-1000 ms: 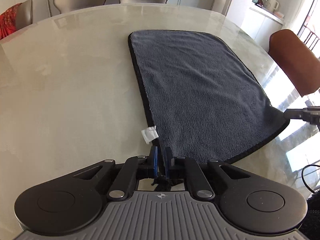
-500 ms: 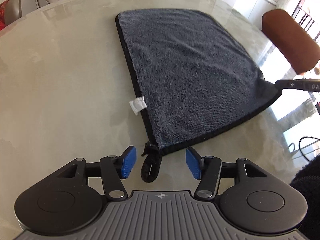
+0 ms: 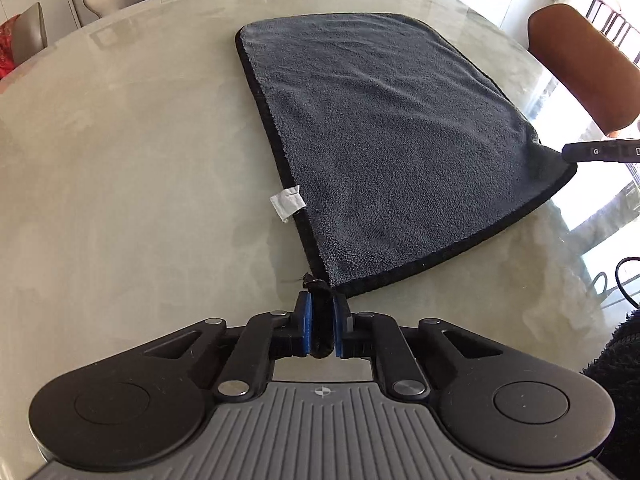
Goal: Fold towel
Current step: 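Close the left gripper on the towel corner by the white tag, then grasp the opposite towel corner with the right gripper while the left gripper holds its corner, then lift both held corners and fold the towel over onto itself, blue side up, then open both grippers and release the folded towel onto the table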
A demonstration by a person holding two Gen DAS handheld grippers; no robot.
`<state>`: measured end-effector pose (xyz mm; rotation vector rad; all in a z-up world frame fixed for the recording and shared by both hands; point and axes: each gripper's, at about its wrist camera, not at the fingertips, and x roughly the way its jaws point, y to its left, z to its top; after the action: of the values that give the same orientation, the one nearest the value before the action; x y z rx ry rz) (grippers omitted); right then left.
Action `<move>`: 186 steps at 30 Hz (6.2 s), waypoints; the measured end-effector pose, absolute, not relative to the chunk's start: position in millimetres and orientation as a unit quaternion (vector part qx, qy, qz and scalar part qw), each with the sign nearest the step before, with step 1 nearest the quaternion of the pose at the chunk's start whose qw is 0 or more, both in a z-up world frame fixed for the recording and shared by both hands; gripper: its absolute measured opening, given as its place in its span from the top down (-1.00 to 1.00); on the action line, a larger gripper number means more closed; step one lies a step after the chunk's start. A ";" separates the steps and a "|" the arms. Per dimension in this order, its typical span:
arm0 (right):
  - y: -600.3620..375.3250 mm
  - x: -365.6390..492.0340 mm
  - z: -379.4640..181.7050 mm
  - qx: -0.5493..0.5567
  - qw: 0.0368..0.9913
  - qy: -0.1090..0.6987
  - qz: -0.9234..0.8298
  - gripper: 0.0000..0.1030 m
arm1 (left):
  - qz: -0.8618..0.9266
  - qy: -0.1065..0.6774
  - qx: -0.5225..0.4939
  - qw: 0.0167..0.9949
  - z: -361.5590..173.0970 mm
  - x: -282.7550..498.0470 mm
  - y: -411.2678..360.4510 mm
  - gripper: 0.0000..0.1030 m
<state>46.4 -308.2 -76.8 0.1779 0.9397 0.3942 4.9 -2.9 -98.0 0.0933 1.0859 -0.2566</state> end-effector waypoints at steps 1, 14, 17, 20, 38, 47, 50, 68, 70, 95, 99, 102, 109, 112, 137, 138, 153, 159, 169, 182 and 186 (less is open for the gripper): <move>-310.2 46.9 -74.3 0.093 0.870 0.445 0.189 0.78 | -0.122 0.511 0.043 0.850 -95.6 5.6 -2.3 0.83; -312.9 71.1 -44.8 0.041 0.888 0.408 0.208 0.49 | -0.148 0.456 0.048 0.876 -51.6 55.3 -0.8 0.83; -294.8 51.8 -57.3 -0.032 0.865 0.427 0.261 0.34 | -0.152 0.458 0.041 0.875 -52.7 57.8 -0.9 0.83; -285.0 35.4 -69.1 -0.068 0.850 0.437 0.286 0.27 | -0.152 0.460 0.043 0.874 -53.7 63.1 -0.6 0.83; -264.2 23.1 -82.3 -0.143 0.856 0.413 0.276 0.83 | -0.155 0.453 0.037 0.877 -47.6 72.0 6.5 0.82; -271.0 72.3 -51.9 -0.091 0.884 0.380 0.259 0.89 | -0.142 0.422 0.043 0.894 -33.5 94.6 8.9 0.82; -269.1 98.3 -45.1 -0.097 0.889 0.365 0.260 0.89 | -0.137 0.409 0.048 0.901 -28.2 105.6 9.2 0.82; -260.0 274.3 -47.9 -0.120 0.886 0.358 0.271 0.89 | -0.103 0.393 0.061 0.912 -38.8 234.6 15.0 0.82; -258.5 289.6 -55.7 -0.120 0.882 0.367 0.270 0.89 | -0.101 0.401 0.063 0.908 -47.5 248.0 14.1 0.82; -255.7 333.5 -92.0 -0.111 0.872 0.396 0.265 0.88 | -0.084 0.435 0.074 0.893 -84.9 297.1 13.0 0.80; -254.3 336.2 -93.1 -0.106 0.872 0.400 0.261 0.88 | -0.082 0.437 0.075 0.893 -84.4 303.0 12.9 0.80; -254.8 336.6 -95.0 -0.103 0.873 0.402 0.257 0.88 | -0.081 0.437 0.075 0.893 -83.6 307.9 13.3 0.80; -258.4 337.4 -99.3 -0.095 0.877 0.400 0.249 0.81 | -0.080 0.441 0.079 0.891 -85.8 312.7 12.6 0.80; -257.5 337.6 -101.1 -0.093 0.878 0.399 0.246 0.80 | -0.078 0.442 0.076 0.890 -89.1 313.9 14.0 0.79; -283.0 310.2 -64.4 -0.037 0.921 0.346 0.176 0.35 | -0.047 0.382 0.069 0.920 -52.2 297.8 21.9 0.51; -283.1 305.4 -63.2 -0.027 0.921 0.346 0.177 0.35 | -0.047 0.371 0.074 0.924 -47.2 291.1 19.6 0.32; -226.3 229.1 -99.5 0.071 0.881 0.390 0.260 0.28 | -0.157 0.435 -0.003 0.887 -87.9 208.4 -42.7 0.20; -267.6 218.7 -109.3 0.057 0.893 0.393 0.213 0.32 | -0.124 0.447 0.031 0.886 -107.0 197.5 -12.4 0.21; -264.0 192.3 -95.7 0.137 0.902 0.345 0.223 0.21 | -0.150 0.400 -0.022 0.904 -80.7 181.9 -18.8 0.05; -277.5 151.2 -127.7 0.181 0.899 0.342 0.204 0.14 | -0.127 0.410 0.022 0.903 -113.6 165.0 -18.8 0.06; -293.5 146.2 -123.6 0.223 0.888 0.358 0.184 0.06 | -0.116 0.405 -0.003 0.907 -102.8 160.9 -11.7 0.05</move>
<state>146.2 -293.5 -123.6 0.4635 0.7443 0.3817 160.9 -11.7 -102.8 -0.0062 0.8357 -0.2391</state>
